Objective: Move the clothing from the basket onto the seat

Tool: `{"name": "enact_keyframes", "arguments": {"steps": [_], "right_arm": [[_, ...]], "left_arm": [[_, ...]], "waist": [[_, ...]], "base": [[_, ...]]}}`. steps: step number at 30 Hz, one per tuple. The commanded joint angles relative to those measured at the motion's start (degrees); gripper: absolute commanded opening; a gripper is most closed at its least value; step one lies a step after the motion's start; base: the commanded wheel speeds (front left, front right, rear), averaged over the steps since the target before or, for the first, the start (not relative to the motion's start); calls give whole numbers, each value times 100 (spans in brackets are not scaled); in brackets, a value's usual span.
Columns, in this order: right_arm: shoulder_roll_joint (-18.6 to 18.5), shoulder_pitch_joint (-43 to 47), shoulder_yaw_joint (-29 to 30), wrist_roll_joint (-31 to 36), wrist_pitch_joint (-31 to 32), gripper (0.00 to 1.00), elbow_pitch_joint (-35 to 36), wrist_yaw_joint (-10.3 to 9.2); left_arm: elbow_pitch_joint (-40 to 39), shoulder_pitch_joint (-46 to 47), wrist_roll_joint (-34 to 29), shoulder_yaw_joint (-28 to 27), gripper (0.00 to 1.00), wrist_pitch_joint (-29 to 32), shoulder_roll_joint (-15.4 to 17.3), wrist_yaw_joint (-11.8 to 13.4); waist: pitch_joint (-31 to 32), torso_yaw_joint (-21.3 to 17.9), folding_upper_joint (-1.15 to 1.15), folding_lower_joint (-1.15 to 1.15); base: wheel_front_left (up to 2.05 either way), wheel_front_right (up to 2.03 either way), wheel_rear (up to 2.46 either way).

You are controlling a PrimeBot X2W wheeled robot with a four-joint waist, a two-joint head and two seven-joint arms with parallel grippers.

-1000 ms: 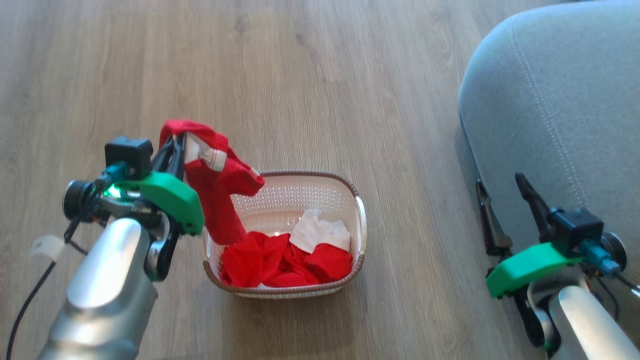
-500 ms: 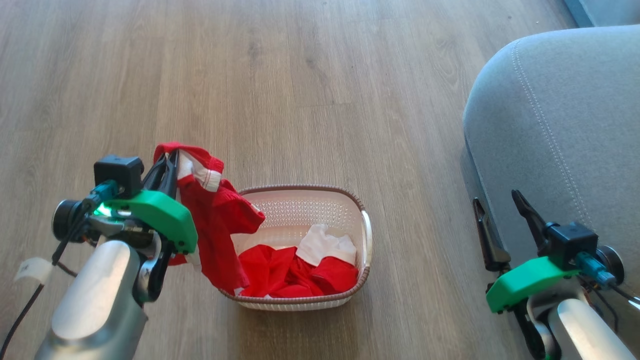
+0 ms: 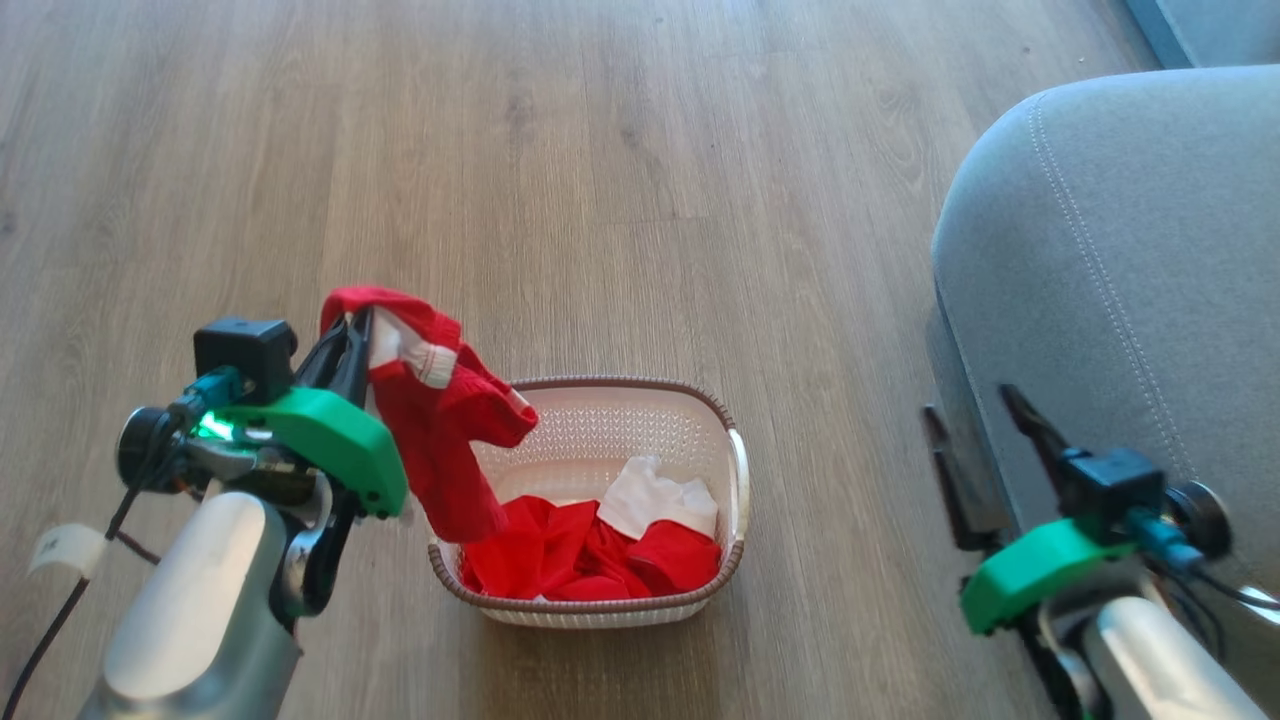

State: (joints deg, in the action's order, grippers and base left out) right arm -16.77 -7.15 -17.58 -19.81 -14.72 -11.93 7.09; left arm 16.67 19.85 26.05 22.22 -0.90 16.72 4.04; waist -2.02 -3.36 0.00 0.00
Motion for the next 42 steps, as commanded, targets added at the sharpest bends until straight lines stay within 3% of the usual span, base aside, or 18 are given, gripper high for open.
{"name": "enact_keyframes", "arguments": {"steps": [1, 8, 22, 35, 40, 42], "right_arm": [[-147, -368, -281, 80, -28, 100, 244, 40], [-331, -1346, -1466, -38, -28, 100, 362, 40], [-388, -3313, -4049, -1245, 27, 100, -119, 40], [-240, -3687, -4879, -2054, -25, 100, -728, 40], [-187, -3707, -5089, -2304, -27, 100, -713, 40], [-189, -3722, -5168, -2422, -27, 31, -709, 40]], "left_arm": [[-318, 284, 44, -181, 0, 35, 152, -26], [-665, 415, 35, 37, 0, 196, 63, -120], [-1038, 602, -30, 836, 0, 428, -334, -541], [-1677, 538, 203, 1561, 0, 714, -592, -931], [-1845, 507, 359, 1721, 0, 817, -518, -1015], [-1867, 504, 377, 1740, 0, 828, -497, -1021]], "waist": [[3, 0, 0, 0], [14, -2, 0, 0], [41, 209, 0, 0], [138, 320, 0, 0], [173, 292, 0, 0], [175, 282, 0, 0]], "base": [[0, 0, 0], [0, 0, 0], [0, 0, 0], [0, 0, 0], [0, 0, 0], [0, 0, 0]]}}
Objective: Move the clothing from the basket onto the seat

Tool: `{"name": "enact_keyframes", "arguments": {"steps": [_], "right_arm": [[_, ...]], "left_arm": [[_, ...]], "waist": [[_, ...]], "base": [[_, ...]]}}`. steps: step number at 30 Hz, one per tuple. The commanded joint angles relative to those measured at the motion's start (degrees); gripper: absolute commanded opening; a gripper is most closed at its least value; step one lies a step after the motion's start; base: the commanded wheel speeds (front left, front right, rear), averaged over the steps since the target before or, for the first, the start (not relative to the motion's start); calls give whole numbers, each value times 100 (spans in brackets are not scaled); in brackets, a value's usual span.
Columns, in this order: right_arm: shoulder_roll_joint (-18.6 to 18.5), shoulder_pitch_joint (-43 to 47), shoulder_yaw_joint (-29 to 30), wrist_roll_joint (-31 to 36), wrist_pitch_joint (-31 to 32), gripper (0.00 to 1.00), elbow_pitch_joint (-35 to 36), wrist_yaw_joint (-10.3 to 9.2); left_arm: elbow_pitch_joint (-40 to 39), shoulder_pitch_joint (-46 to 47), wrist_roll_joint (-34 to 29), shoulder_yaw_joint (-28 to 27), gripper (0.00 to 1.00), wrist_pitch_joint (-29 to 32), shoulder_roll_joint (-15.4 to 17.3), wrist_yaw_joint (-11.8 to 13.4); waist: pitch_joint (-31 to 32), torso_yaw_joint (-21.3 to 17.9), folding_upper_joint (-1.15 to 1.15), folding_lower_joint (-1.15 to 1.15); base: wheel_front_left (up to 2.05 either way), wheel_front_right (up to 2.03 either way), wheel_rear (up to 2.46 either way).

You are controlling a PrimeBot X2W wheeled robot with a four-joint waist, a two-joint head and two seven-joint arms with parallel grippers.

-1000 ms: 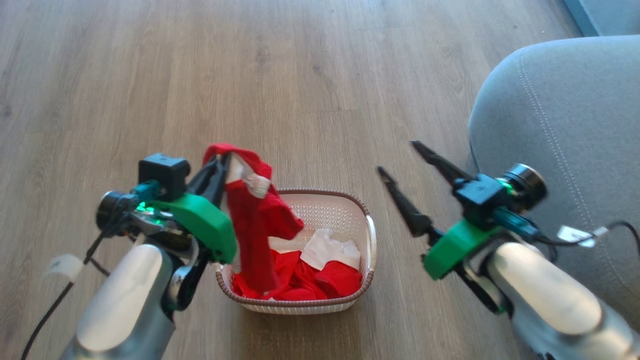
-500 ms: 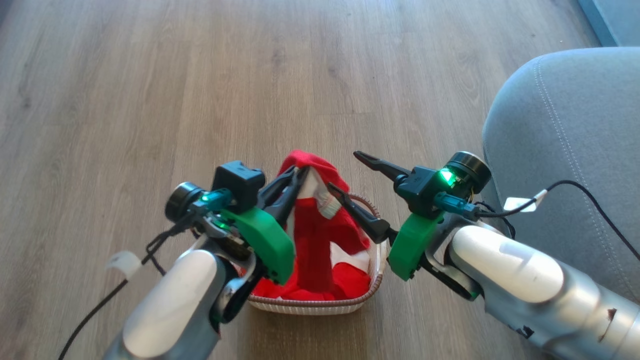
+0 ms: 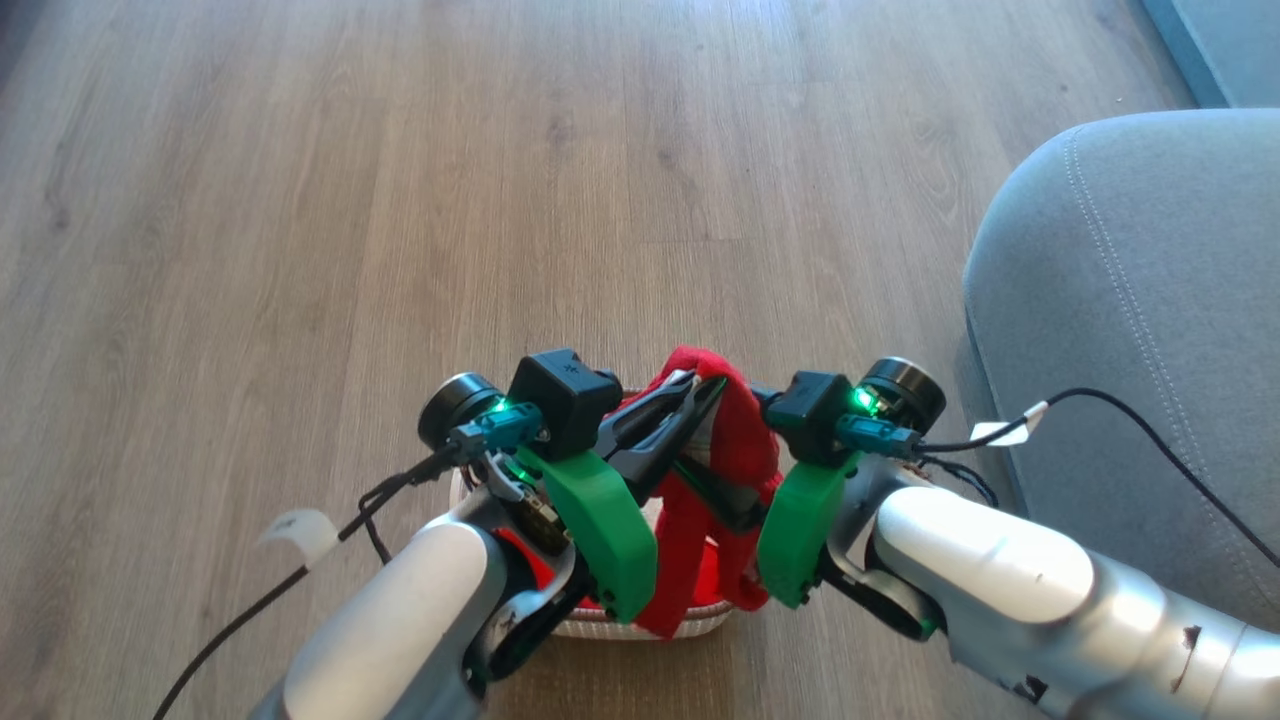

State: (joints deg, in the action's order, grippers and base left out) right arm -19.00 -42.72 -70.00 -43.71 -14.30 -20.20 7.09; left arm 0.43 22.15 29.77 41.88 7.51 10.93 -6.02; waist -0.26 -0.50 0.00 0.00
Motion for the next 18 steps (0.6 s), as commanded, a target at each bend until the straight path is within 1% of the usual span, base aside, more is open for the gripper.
{"name": "enact_keyframes", "arguments": {"steps": [1, 4, 5, 6, 7, 9, 10, 11, 18], "right_arm": [[38, -169, 45, -101, -69, 0, 144, 40], [4, -191, -35, -263, -69, 0, 220, 40], [-13, -198, -42, -303, -69, 0, 232, 40], [-36, -204, -48, -330, -69, 0, 240, 40], [-59, -205, -44, -361, -69, 0, 245, 40], [-107, -203, -7, -397, -69, 0, 258, 40], [-135, -198, 12, -407, -69, 0, 266, 40], [-166, -189, 44, -411, -69, 0, 274, 40], [-424, -42, 385, -366, -69, 0, 372, 40]], "left_arm": [[-246, 271, 13, -223, 0, -11, 90, -17], [-234, 264, 26, -229, 0, -19, 110, -8], [-226, 263, 28, -234, 5, -26, 115, 1], [-217, 259, 29, -239, 16, -37, 118, 10], [-209, 256, 25, -243, 33, -51, 121, 21], [-185, 243, 16, -251, 53, -93, 128, 41], [-167, 232, 17, -256, 75, -122, 130, 45], [-144, 221, 16, -263, 100, -154, 136, 50], [7, 148, -9, -314, 100, -362, 169, 111]], "waist": [[-1, -11, 0, 0], [-4, -34, 0, 0], [-5, -44, 0, 0], [-5, -55, 0, 0], [-6, -67, 0, 0], [-8, -101, 0, 0], [-7, -125, 0, 0], [-9, -152, 0, 0], [-29, -427, 0, 0]], "base": [[0, 0, 0], [0, 0, 0], [0, 0, 0], [0, 0, 0], [0, 0, 0], [0, 0, 0], [0, 0, 0], [0, 0, 0], [0, 0, 0]]}}
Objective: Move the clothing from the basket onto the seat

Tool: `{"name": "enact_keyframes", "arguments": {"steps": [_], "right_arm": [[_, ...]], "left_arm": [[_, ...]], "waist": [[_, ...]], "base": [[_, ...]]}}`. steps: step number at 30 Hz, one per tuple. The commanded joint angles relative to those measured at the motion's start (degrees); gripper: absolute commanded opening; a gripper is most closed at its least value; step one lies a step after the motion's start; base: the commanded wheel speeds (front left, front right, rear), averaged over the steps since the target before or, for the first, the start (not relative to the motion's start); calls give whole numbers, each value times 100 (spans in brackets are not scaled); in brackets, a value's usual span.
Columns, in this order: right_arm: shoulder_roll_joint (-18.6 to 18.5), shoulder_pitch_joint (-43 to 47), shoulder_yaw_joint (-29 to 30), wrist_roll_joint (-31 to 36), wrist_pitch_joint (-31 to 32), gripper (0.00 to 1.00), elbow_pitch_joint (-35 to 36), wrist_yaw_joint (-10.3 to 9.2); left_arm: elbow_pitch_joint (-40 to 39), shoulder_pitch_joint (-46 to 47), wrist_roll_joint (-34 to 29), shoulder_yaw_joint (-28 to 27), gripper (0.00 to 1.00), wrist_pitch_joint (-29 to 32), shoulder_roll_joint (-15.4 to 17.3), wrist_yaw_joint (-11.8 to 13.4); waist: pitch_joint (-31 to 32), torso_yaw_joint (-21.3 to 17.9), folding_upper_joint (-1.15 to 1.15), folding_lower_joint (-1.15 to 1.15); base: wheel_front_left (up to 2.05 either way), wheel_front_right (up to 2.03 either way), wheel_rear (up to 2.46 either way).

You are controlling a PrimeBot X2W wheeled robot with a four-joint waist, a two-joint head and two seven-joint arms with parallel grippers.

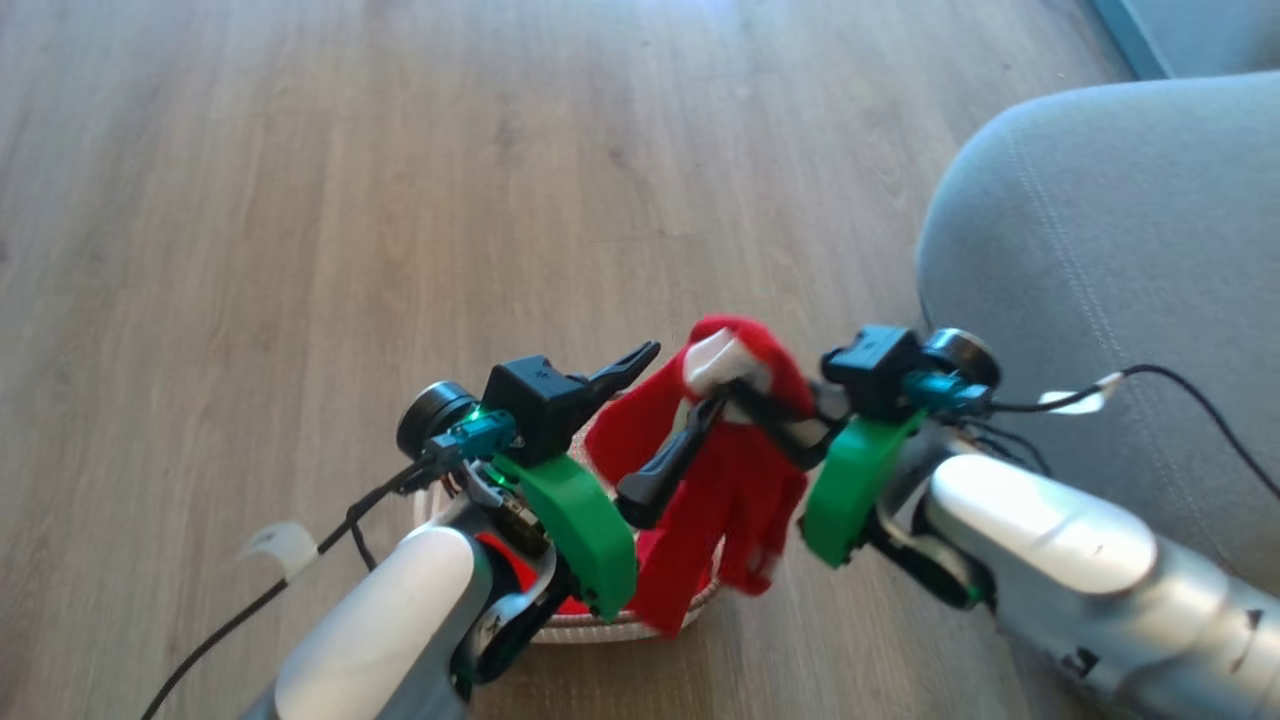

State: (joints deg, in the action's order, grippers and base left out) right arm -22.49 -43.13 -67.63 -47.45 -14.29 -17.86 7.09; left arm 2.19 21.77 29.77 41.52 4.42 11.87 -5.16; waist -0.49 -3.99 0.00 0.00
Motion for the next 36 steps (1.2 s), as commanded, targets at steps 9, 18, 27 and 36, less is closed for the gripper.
{"name": "enact_keyframes", "arguments": {"steps": [9, 18, 27, 36], "right_arm": [[-586, 340, 972, 190, -71, 0, 409, 40], [-954, 647, 1575, 335, -71, 0, 646, 40], [-1219, 967, 2057, 413, -13, 0, 847, 40], [-1213, 1191, 2653, 566, 3, 0, 988, 40]], "left_arm": [[-3, 126, -63, -148, 100, -288, 63, 4], [145, 61, -68, 111, 100, -397, -27, -51], [176, 96, -56, 190, 100, -480, -86, -34], [109, 250, -73, 220, 100, -415, -60, -24]], "waist": [[-164, -730, 0, 0], [-215, -1440, 0, 0], [-297, -1874, 0, 0], [-653, -1885, 0, 0]], "base": [[0, 0, 0], [0, 0, 0], [0, 0, 0], [0, 0, 0]]}}
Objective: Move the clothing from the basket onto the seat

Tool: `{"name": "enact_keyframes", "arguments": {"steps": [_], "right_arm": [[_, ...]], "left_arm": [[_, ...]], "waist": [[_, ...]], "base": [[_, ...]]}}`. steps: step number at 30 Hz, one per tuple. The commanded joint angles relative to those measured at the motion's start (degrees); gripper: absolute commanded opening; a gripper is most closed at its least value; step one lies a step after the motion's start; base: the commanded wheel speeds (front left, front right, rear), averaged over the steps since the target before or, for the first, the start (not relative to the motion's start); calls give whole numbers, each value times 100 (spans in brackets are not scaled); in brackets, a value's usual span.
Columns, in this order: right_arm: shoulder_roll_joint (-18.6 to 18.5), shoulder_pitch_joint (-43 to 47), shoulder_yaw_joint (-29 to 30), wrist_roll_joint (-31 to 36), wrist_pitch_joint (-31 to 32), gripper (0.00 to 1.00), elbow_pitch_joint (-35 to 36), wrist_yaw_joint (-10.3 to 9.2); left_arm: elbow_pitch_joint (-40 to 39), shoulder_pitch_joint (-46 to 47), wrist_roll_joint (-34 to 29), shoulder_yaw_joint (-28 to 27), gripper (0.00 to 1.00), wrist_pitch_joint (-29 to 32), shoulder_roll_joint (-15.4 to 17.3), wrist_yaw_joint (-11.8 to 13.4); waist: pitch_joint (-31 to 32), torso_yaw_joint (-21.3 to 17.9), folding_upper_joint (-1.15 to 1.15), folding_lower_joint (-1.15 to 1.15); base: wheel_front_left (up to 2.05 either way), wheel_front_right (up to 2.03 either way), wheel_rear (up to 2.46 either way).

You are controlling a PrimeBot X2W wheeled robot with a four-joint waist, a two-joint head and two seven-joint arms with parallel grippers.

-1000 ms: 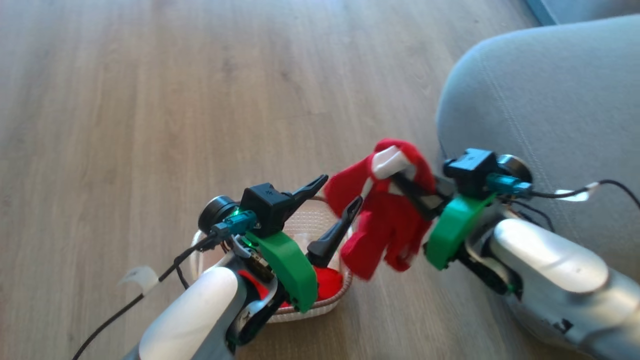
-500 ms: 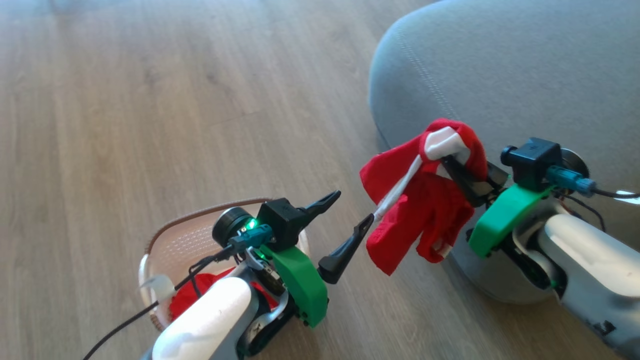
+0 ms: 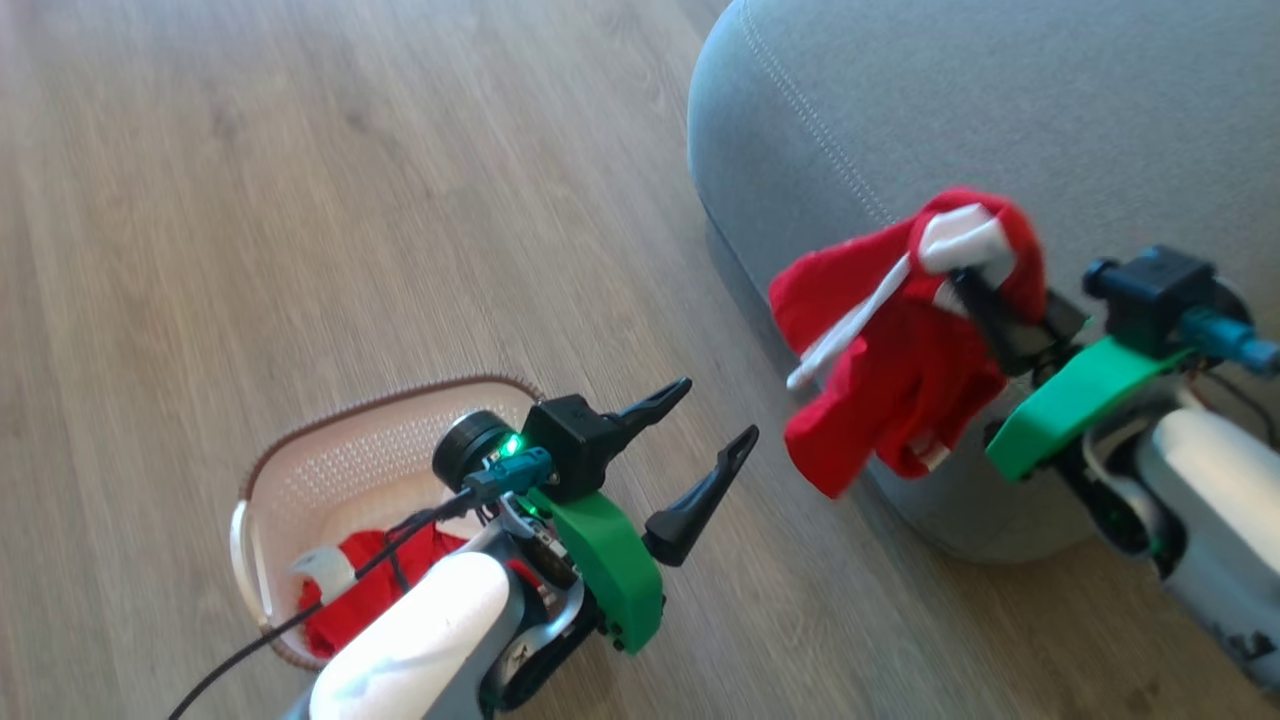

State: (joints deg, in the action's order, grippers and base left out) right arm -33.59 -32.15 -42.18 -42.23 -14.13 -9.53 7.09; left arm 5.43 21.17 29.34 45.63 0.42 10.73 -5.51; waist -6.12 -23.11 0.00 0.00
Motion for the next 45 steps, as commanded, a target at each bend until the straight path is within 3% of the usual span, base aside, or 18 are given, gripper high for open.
{"name": "enact_keyframes", "arguments": {"steps": [1, 7, 12, 18, 25, 30, 37, 41, 45], "right_arm": [[-89, 112, 223, 60, -14, 0, 136, 40], [77, 82, 941, 13, -32, 0, -4, 40], [242, -358, 1665, 4, -49, 0, -216, 40], [481, -1473, 2347, -161, -58, 0, -754, 40], [490, -2878, 2906, -411, 18, 0, -1415, 40], [226, -3988, 3513, -519, 247, 0, -2111, 40], [-506, -5121, 4591, -351, 422, 0, -3037, 40], [-876, -5285, 5109, -17, 494, 0, -3711, 40], [-804, -4943, 5494, 177, 296, 0, -4427, 40]], "left_arm": [[-231, 347, -38, -192, 100, 6, 61, 13], [-349, 609, -102, -236, 100, 160, 140, 31], [-565, 1031, -241, -300, 100, 418, 280, 41], [-803, 1560, -398, -393, 100, 714, 460, 38], [-894, 1880, -490, -492, 100, 766, 536, 71], [-877, 1912, -496, -546, 100, 702, 575, 112], [-860, 1831, -511, -538, 100, 547, 582, 175], [-898, 1736, -489, -569, 100, 517, 641, 240], [-983, 1701, -494, -601, 100, 532, 685, 321]], "waist": [[-171, 42, 0, 0], [-713, 127, 0, 0], [-1606, 210, 0, 0], [-2802, 285, 0, 0], [-3565, 399, 0, 0], [-3919, 562, 0, 0], [-4227, 846, 0, 0], [-4361, 937, 0, 0], [-4509, 992, 0, 0]], "base": [[0, 0, 0], [0, 0, 0], [0, 0, 0], [0, 0, 0], [0, 0, 0], [0, 0, 0], [0, 0, 0], [0, 0, 0], [0, 0, 0]]}}
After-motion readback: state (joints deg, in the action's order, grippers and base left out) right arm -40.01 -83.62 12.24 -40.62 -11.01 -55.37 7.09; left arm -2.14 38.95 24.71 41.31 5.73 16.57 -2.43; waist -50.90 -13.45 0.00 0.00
